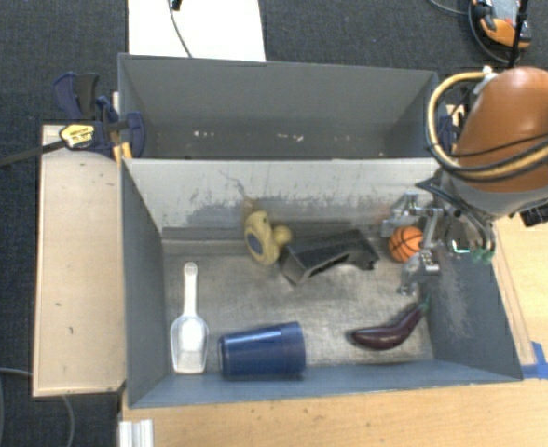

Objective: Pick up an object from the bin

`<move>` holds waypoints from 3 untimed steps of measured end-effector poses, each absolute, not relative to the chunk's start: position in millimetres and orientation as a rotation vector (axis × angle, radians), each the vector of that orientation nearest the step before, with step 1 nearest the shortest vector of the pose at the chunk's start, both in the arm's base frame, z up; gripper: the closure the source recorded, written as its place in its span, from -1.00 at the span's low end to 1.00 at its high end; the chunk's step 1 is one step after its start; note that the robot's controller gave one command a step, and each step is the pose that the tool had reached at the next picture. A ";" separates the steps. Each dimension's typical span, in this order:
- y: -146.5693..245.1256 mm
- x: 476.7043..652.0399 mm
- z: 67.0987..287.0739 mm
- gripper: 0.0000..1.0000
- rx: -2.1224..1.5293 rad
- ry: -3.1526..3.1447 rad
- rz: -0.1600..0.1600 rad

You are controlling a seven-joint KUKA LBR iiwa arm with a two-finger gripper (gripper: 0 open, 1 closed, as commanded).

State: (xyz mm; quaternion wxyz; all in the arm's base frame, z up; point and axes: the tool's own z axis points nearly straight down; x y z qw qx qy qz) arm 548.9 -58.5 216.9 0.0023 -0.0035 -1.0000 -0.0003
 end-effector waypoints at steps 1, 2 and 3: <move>-58.3 550.5 221.2 -1.00 -0.008 -3.145 0.000; -45.3 528.8 198.5 -1.00 0.220 -3.146 0.004; -39.2 494.4 169.4 -1.00 0.700 -3.064 -0.002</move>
Offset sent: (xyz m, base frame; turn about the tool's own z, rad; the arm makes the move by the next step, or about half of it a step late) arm -0.0574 0.0341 -0.0578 -0.3462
